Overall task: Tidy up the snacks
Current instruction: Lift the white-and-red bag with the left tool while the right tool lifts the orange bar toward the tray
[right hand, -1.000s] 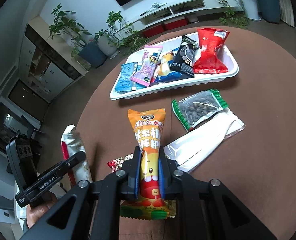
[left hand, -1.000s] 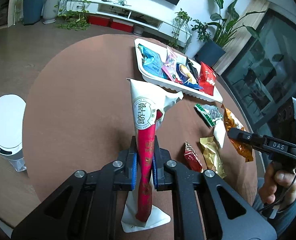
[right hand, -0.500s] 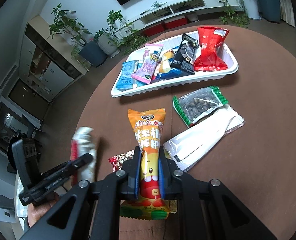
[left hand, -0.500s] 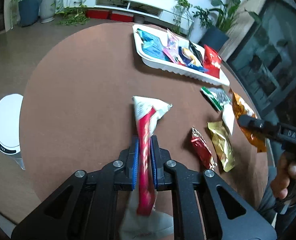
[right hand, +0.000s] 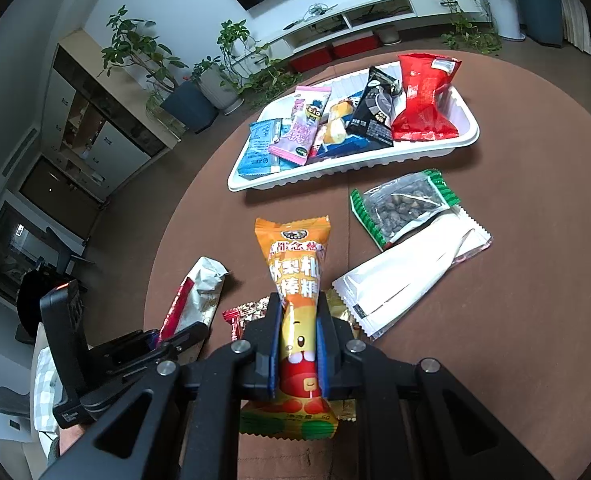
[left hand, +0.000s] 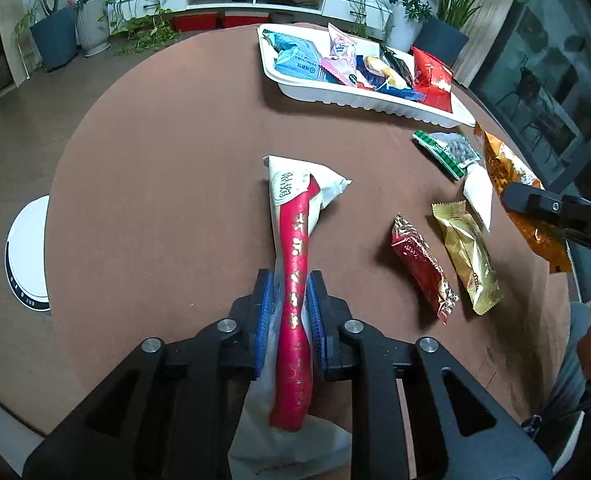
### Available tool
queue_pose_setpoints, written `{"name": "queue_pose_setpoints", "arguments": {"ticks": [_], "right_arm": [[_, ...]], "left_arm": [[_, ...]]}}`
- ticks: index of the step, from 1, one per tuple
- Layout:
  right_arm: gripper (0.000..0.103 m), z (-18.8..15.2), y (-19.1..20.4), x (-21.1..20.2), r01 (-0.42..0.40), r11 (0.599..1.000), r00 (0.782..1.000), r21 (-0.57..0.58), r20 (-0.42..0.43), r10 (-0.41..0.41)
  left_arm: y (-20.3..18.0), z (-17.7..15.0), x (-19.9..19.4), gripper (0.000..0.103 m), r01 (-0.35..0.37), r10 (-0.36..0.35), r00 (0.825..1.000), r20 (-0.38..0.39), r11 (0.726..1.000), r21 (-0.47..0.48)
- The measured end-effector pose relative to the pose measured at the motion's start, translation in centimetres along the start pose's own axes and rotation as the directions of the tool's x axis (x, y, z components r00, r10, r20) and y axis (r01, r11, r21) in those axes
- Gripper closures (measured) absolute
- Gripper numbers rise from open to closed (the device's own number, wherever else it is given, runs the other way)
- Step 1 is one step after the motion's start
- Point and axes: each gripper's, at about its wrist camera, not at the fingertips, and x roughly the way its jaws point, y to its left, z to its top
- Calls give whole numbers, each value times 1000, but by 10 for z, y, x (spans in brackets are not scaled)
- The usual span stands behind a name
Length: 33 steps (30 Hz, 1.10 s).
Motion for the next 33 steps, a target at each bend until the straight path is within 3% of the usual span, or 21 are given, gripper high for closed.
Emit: {"name": "queue_pose_setpoints", "arguments": {"ticks": [6, 14, 20, 27, 33], "right_arm": [[87, -1, 1, -3, -4, 1000, 1000, 0, 8, 4], [87, -1, 0, -10, -17, 1000, 999, 0, 31, 17], [87, 1, -2, -14, -18, 1000, 999, 3, 44, 18], [87, 18, -8, -28, -1, 1000, 997, -2, 77, 1], [87, 52, -17, -51, 48, 999, 990, -14, 131, -46]], "left_arm": [[-8, -4, -1, 89, -27, 26, 999, 27, 998, 52], [5, -2, -13, 93, 70, -69, 995, 68, 997, -14], [4, 3, -23, 93, 93, -91, 992, 92, 995, -21], [3, 40, -58, 93, 133, -130, 977, 171, 991, -7], [-7, 97, -76, 93, 144, -149, 961, 234, 989, 36]]}}
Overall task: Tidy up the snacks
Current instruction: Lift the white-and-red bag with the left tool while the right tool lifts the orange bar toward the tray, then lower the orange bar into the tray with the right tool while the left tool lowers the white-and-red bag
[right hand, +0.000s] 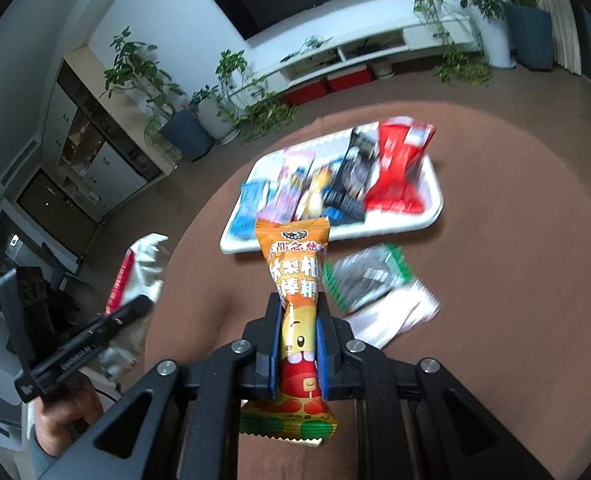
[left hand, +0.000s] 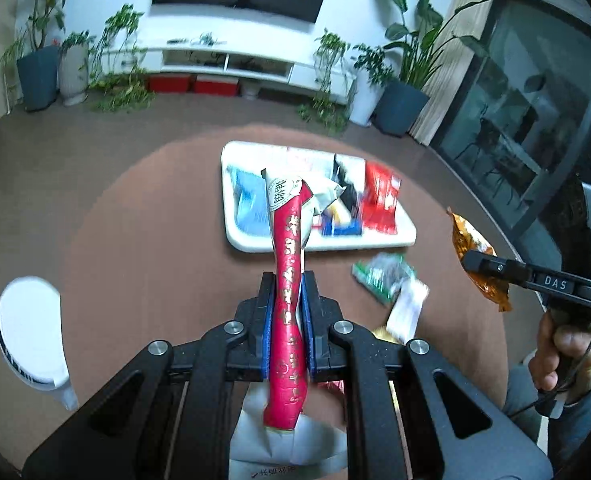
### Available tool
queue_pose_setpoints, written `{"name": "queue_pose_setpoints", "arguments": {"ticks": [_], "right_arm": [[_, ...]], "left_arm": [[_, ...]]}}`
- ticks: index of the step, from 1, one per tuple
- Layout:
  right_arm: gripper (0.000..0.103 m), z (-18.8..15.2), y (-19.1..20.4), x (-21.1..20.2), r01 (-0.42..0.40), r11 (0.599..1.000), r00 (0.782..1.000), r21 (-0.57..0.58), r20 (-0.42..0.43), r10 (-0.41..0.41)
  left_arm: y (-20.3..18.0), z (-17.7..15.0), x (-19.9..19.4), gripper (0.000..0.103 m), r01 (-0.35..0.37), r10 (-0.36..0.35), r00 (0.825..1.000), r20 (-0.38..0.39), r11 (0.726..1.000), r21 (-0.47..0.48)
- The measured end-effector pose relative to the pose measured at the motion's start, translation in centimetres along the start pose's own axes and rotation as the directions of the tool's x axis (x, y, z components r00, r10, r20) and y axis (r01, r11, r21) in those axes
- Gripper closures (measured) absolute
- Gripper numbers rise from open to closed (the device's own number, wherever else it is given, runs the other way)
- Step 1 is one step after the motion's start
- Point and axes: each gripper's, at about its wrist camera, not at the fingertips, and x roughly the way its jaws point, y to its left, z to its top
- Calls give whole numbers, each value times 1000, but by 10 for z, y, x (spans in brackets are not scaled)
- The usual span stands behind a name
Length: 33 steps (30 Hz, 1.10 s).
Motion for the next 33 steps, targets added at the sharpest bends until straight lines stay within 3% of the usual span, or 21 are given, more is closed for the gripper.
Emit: {"name": "queue_pose_setpoints", "arguments": {"ticks": [8, 16, 25, 33], "right_arm": [[87, 78, -5, 3, 56, 998, 998, -38, 42, -54], [87, 131, 8, 77, 26, 1000, 999, -8, -41, -27], [87, 143, 2, 150, 92, 996, 989, 22, -116, -89], [87, 138, -6, 188, 160, 987, 975, 6, -154, -157]], "left_arm": [[-4, 85, 39, 93, -11, 11, 1000, 5, 999, 39], [2, 136, 117, 93, -30, 31, 999, -45, 999, 31], [3, 139, 210, 92, -44, 46, 993, -106, 999, 23], [7, 126, 255, 92, -65, 67, 990, -124, 998, 25]]}}
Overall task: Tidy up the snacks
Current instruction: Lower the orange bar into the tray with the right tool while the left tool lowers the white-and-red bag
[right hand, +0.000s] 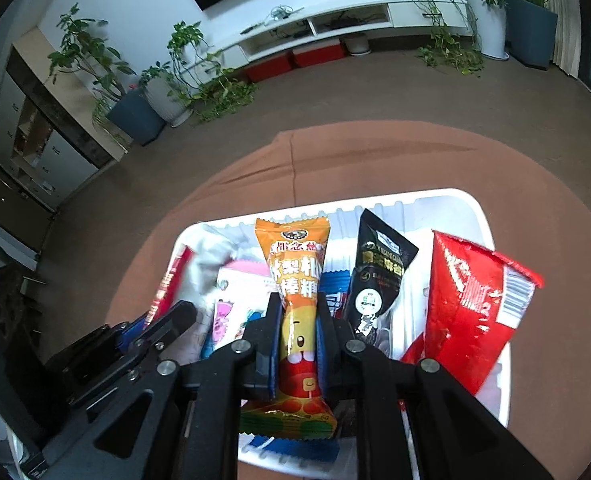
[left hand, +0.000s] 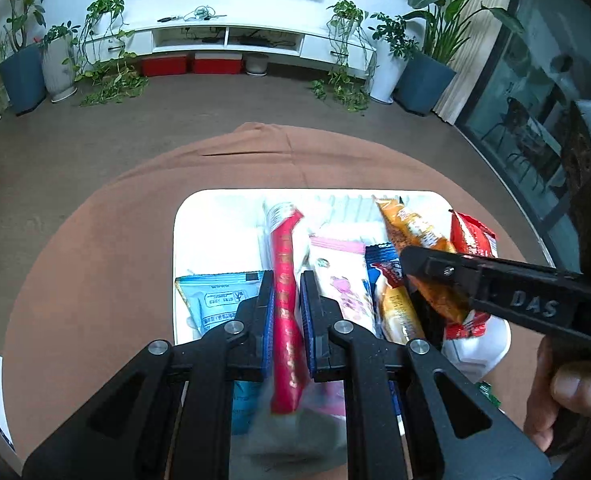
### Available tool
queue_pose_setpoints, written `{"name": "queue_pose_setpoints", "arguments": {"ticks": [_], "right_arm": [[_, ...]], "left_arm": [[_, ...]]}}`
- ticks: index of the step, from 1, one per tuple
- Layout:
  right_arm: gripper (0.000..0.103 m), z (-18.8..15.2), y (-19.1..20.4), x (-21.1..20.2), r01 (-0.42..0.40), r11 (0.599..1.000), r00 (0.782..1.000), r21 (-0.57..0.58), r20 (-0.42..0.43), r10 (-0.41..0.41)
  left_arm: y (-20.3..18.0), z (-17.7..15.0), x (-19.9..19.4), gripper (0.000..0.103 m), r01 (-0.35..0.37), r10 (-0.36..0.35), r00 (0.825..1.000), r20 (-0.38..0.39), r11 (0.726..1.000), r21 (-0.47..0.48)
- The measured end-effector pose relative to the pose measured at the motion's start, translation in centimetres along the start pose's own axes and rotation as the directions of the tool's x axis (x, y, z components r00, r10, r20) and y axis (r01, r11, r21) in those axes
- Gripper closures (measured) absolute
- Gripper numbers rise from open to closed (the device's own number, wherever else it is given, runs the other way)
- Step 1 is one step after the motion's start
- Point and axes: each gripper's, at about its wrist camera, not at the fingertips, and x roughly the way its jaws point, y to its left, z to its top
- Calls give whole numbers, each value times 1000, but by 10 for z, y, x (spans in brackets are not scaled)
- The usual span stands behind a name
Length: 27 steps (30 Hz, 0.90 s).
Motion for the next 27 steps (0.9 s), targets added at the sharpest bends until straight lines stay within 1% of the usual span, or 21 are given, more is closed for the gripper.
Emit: {"name": "queue_pose_setpoints", "arguments": {"ticks": [4, 10, 13, 15, 16, 17, 18, 19, 21, 23, 24, 26, 27], "right_arm": [[87, -3, -3, 11, 17, 1000, 1000, 5, -14, -17], [86, -3, -8, 19, 26, 1000, 1000, 1, -15, -26], [85, -4, -6, 22, 22, 1000, 1000, -7, -17, -22], [82, -5, -7, 21, 17, 1000, 1000, -6, -15, -18], [81, -5, -6, 20, 18, 1000, 1000, -9, -16, -19], [77, -6, -6, 19, 16, 1000, 1000, -13, -17, -16], [72, -6, -5, 18, 12, 1000, 1000, -15, -17, -12], [71, -6, -5, 17, 16, 1000, 1000, -16, -16, -16], [65, -7, -6, 11, 15, 1000, 1000, -13, -1, -15], [61, -8, -7, 5, 6, 1000, 1000, -5, 14, -6], [59, -8, -8, 2, 4, 1000, 1000, -4, 20, -4], [58, -9, -9, -7, 2, 1000, 999, -7, 34, -2], [57, -9, -10, -11, 1, 1000, 999, -5, 41, -1]], "left_arm": [[-6, -6, 11, 92, -3, 4, 1000, -11, 1000, 22], [-11, -5, 27, 92, -1, 1, 1000, -22, 999, 36], [-14, -7, 35, 90, -1, 3, 999, -32, 999, 39], [-14, -4, 41, 88, -1, 2, 1000, -30, 999, 35], [-14, -3, 43, 85, 1, 0, 1000, -28, 999, 32], [-13, -2, 45, 82, 4, -3, 1000, -29, 999, 31], [-12, -2, 44, 81, 4, -3, 1000, -27, 1000, 30], [-11, -2, 43, 79, 5, -4, 1000, -22, 1000, 29], [-9, -1, 42, 72, 10, -9, 1000, -16, 1000, 27], [-10, -1, 38, 54, 16, -16, 1000, -1, 999, 37], [-11, -2, 34, 52, 18, -18, 1000, 5, 999, 42], [-13, -2, 27, 40, 9, -10, 1000, 19, 999, 47], [-12, -2, 23, 37, 16, -17, 999, 28, 999, 43]]}}
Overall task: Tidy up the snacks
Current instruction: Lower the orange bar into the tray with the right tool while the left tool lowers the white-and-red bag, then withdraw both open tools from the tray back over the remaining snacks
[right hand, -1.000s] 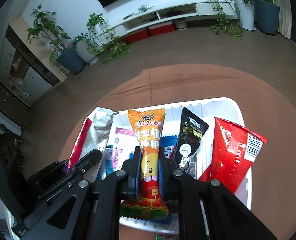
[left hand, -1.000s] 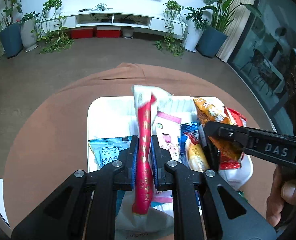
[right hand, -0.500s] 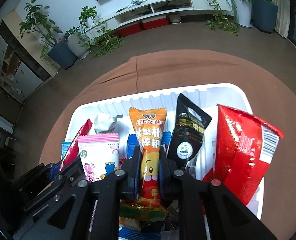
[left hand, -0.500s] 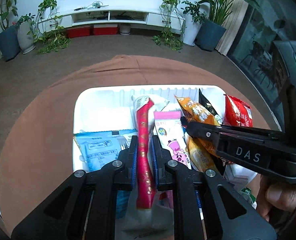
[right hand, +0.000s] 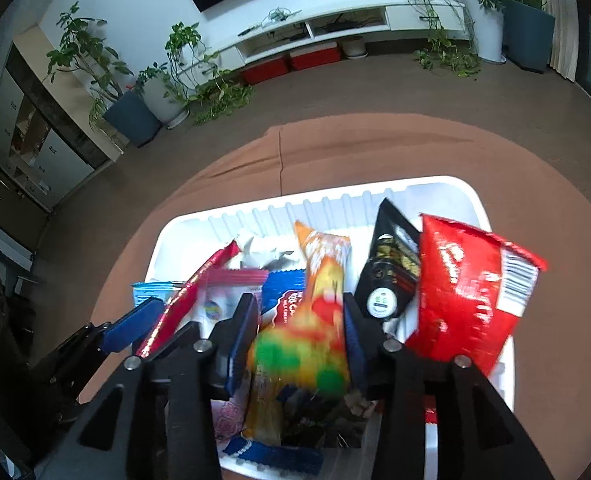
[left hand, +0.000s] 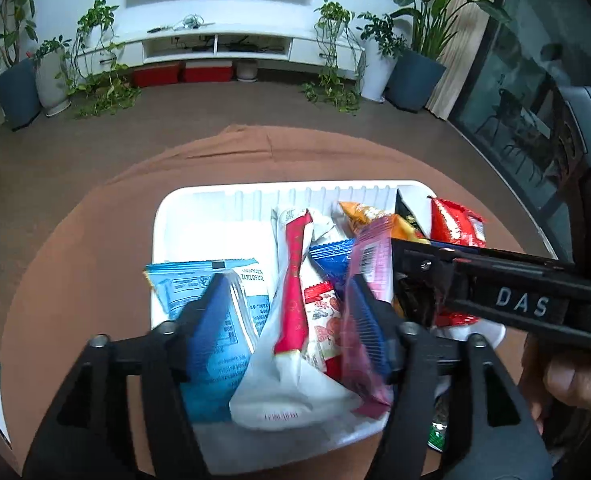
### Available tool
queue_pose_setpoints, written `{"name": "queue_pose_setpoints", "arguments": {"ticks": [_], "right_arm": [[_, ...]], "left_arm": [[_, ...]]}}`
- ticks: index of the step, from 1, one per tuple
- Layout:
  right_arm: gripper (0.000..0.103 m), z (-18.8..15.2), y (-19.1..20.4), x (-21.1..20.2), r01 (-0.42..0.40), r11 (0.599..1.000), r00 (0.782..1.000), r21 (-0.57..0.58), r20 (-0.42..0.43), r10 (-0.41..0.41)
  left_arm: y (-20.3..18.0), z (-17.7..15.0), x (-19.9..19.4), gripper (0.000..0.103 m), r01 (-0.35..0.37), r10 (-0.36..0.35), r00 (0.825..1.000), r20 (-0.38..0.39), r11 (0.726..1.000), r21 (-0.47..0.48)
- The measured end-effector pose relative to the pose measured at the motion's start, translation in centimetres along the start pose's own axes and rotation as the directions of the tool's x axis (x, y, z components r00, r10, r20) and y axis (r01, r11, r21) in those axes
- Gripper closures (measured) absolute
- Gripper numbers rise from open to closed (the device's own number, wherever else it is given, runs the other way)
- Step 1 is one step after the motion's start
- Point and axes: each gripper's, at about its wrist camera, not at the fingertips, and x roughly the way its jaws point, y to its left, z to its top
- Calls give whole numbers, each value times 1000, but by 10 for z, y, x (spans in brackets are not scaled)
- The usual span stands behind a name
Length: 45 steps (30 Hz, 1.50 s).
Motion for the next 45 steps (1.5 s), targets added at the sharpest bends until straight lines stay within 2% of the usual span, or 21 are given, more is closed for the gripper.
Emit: {"name": "queue_pose_setpoints", "arguments": {"ticks": [4, 8, 9, 13, 20, 25, 29, 35, 45], "right_arm": [[52, -3, -5, -25, -31, 999, 999, 27, 37, 30], [36, -13, -10, -54, -73, 997, 994, 34, 81, 70], [31, -19, -12, -65, -81, 996, 992, 33, 95, 77], [24, -50, -25, -97, -99, 994, 986, 38, 135, 93], [22, -140, -57, -127, -55, 995, 991, 86, 130, 43], [22, -190, -66, -138, -41, 991, 993, 125, 113, 27], [22, -222, -60, -147, -35, 993, 994, 109, 107, 23], [22, -249, -41, -151, -10, 999, 995, 35, 99, 7], [22, -261, -28, -150, 14, 1000, 996, -11, 90, -13]], "left_arm": [[-1, -12, -28, 24, 6, -5, 999, 33, 1000, -15], [-3, -29, -58, 5, 17, -16, 998, 64, 1000, -15], [-3, -35, -69, 4, 19, -18, 997, 68, 1000, -15], [-5, -66, -104, 1, 27, -24, 997, 79, 999, -47], [-20, -146, -140, 1, 21, -19, 999, 28, 997, -78], [-35, -200, -139, 1, 6, -10, 999, -35, 994, -111], [-47, -226, -135, 1, -16, 7, 997, -77, 993, -114], [-61, -238, -133, 1, -95, 86, 989, -120, 993, -69], [-65, -237, -123, 1, -175, 169, 974, -152, 984, -28]]}}
